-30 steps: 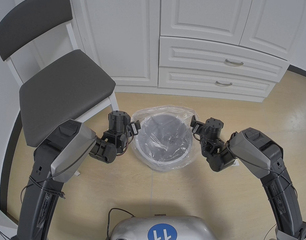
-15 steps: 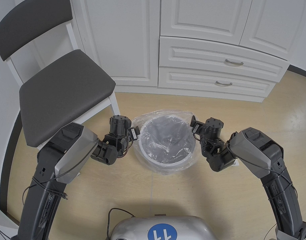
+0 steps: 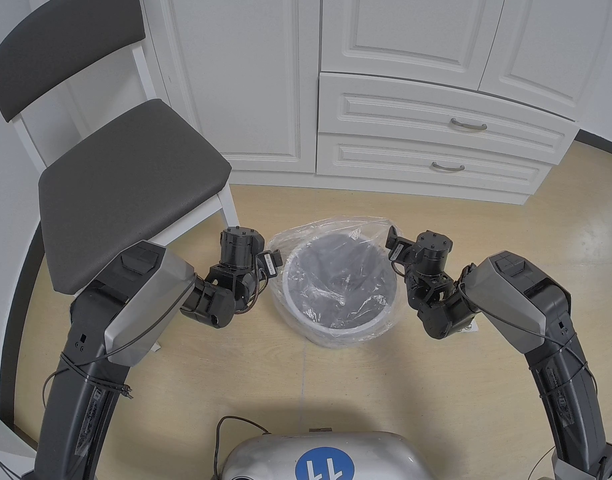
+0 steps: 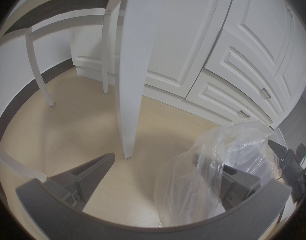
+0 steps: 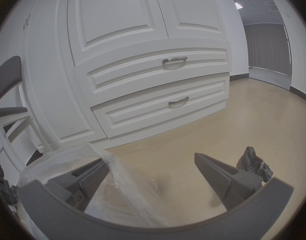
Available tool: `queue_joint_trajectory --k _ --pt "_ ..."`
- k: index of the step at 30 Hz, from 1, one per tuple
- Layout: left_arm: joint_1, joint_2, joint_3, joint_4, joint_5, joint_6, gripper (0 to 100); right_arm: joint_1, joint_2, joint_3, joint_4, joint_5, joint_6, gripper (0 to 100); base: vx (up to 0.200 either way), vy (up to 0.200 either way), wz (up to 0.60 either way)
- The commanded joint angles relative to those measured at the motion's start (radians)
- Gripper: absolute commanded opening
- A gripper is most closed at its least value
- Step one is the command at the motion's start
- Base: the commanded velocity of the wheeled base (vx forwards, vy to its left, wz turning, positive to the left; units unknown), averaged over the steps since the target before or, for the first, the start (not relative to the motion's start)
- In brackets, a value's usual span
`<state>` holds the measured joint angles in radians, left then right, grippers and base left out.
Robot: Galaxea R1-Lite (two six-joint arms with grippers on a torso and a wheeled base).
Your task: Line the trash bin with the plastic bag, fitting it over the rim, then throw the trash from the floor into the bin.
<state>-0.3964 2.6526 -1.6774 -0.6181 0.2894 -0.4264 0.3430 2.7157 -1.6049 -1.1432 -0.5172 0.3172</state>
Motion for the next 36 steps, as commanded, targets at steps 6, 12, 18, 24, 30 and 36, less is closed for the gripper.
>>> queue_joint_trajectory --k 6,12,18,24,30,36 --pt "0.002 -0.077 0.059 0.000 -0.006 0.001 100 -0.030 -0.004 -0.056 0.145 0.019 0.063 100 0.000 0.000 0.00" --pt "0.007 -0.069 0.064 -0.009 -0.012 0.001 100 -0.050 -0.021 -0.101 0.276 0.066 0.197 100 0.000 0.000 0.00" --pt "0.008 -0.108 0.116 -0.009 -0.055 0.003 100 -0.048 -0.013 -0.121 0.281 0.068 0.212 100 0.000 0.000 0.00" --pt "0.017 -0.079 0.081 -0.011 -0.065 -0.009 100 -0.045 0.006 -0.147 0.281 0.068 0.244 100 0.000 0.000 0.00" --pt "0.016 -0.023 -0.001 -0.003 -0.049 -0.041 100 -0.042 0.035 -0.185 0.281 0.068 0.264 100 0.000 0.000 0.00" --pt "0.010 -0.002 -0.019 0.001 -0.035 -0.041 100 -0.033 0.079 -0.219 0.284 0.068 0.266 100 0.000 0.000 0.00"
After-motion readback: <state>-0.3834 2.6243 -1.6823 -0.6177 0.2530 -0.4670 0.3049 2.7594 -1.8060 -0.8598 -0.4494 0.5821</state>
